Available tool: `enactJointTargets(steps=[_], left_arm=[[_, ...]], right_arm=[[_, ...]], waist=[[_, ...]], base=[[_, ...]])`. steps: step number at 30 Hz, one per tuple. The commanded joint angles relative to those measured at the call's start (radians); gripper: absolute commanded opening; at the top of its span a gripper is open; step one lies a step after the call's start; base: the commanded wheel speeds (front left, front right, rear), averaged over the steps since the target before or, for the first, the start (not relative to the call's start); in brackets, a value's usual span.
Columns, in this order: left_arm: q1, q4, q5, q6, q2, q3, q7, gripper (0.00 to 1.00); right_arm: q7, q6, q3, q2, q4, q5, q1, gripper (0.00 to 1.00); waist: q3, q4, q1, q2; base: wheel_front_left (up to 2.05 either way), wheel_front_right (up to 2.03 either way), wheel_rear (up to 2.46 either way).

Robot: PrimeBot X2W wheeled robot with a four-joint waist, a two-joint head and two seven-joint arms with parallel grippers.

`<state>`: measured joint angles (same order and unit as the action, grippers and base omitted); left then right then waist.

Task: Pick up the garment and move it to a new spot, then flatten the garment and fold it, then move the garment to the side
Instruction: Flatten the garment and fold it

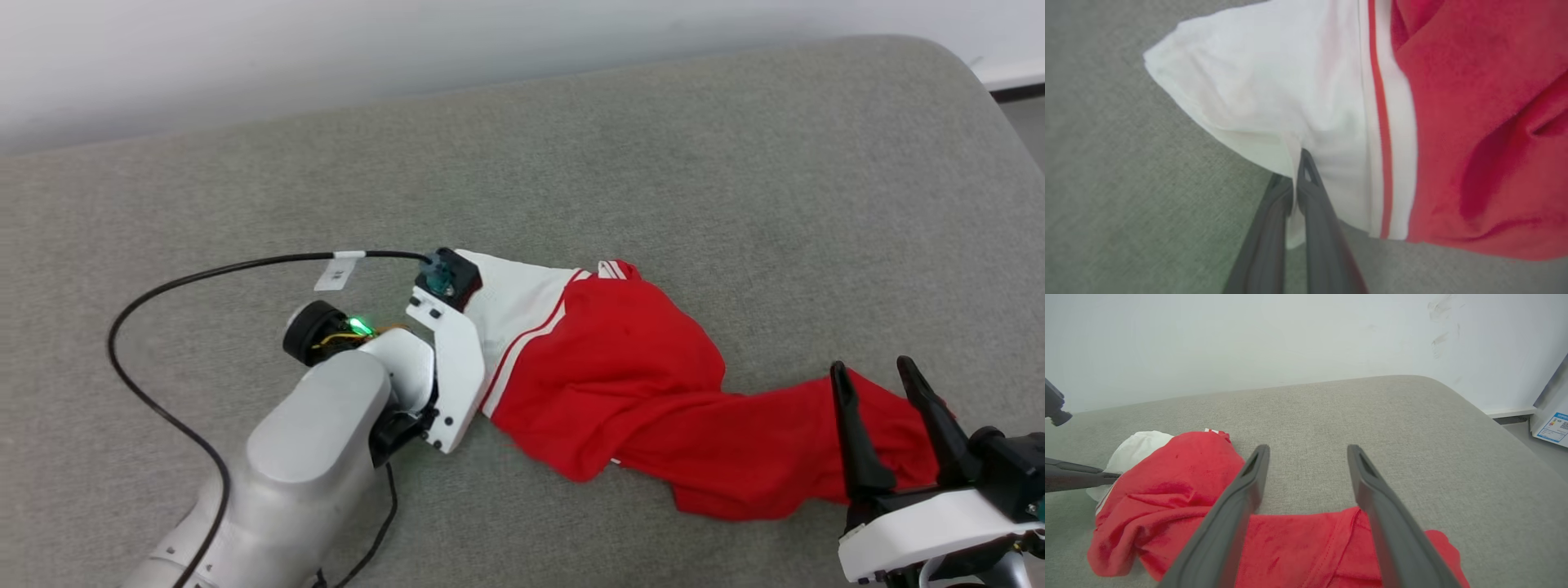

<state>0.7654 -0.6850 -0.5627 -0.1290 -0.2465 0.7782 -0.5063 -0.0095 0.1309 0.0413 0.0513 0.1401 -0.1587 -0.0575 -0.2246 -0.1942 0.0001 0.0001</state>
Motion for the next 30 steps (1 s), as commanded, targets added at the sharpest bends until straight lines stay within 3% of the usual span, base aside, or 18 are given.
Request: enactJointTargets(steps=[1, 5, 11, 16, 21, 22, 23, 25, 30], left_arm=[[-0.003, 0.000, 0.012, 0.013, -0.022, -0.007, 0.035, 0.00], [-0.010, 0.049, 0.027, 0.045, -0.042, -0.030, 0.128, 0.00], [-0.135, 0.195, 0.007, 0.125, -0.123, -0.076, 0.187, 0.00], [-0.341, 0.331, -0.054, 0.234, -0.216, -0.145, 0.194, 0.00], [-0.572, 0.429, -0.141, 0.345, -0.256, -0.213, 0.213, 0.00], [-0.607, 0.441, -0.158, 0.358, -0.254, -0.224, 0.214, 0.06], [-0.638, 0.452, -0.169, 0.371, -0.252, -0.231, 0.220, 0.26], [-0.683, 0.468, -0.184, 0.394, -0.245, -0.244, 0.239, 1.00], [-0.707, 0.504, -0.159, 0.421, -0.228, -0.269, 0.350, 1.00]], right_arm=[[-0.001, 0.000, 0.002, -0.002, -0.003, -0.003, 0.008, 1.00], [0.004, 0.000, 0.016, -0.002, -0.010, 0.003, -0.006, 1.00], [0.015, 0.000, 0.047, -0.001, -0.014, 0.000, -0.028, 1.00], [0.024, 0.000, 0.056, -0.001, -0.013, -0.001, -0.046, 1.00], [0.031, 0.000, 0.063, -0.001, -0.015, -0.010, -0.064, 1.00], [0.032, 0.000, 0.065, -0.001, -0.015, -0.011, -0.067, 1.00], [0.034, 0.000, 0.064, -0.001, -0.014, -0.011, -0.070, 1.00], [0.036, 0.000, 0.062, -0.001, -0.016, -0.008, -0.076, 1.00], [0.051, 0.000, 0.062, -0.001, -0.010, 0.001, -0.082, 1.00]], waist=[[0.023, 0.023, -0.0001, -0.0001], [0.068, 0.075, -0.0001, -0.0001], [0.130, 0.166, -0.0001, -0.0001], [0.166, 0.212, -0.0001, -0.0001], [0.193, 0.232, -0.0001, -0.0001], [0.197, 0.235, -0.0001, -0.0001], [0.200, 0.236, -0.0001, -0.0001], [0.211, 0.237, -0.0001, -0.0001], [0.233, 0.234, -0.0001, -0.0001]], base=[[0.00, 0.00, 0.00], [0.00, 0.00, 0.00], [0.00, 0.00, 0.00], [0.00, 0.00, 0.00], [0.00, 0.00, 0.00], [0.00, 0.00, 0.00], [0.00, 0.00, 0.00], [0.00, 0.00, 0.00], [0.00, 0.00, 0.00]])
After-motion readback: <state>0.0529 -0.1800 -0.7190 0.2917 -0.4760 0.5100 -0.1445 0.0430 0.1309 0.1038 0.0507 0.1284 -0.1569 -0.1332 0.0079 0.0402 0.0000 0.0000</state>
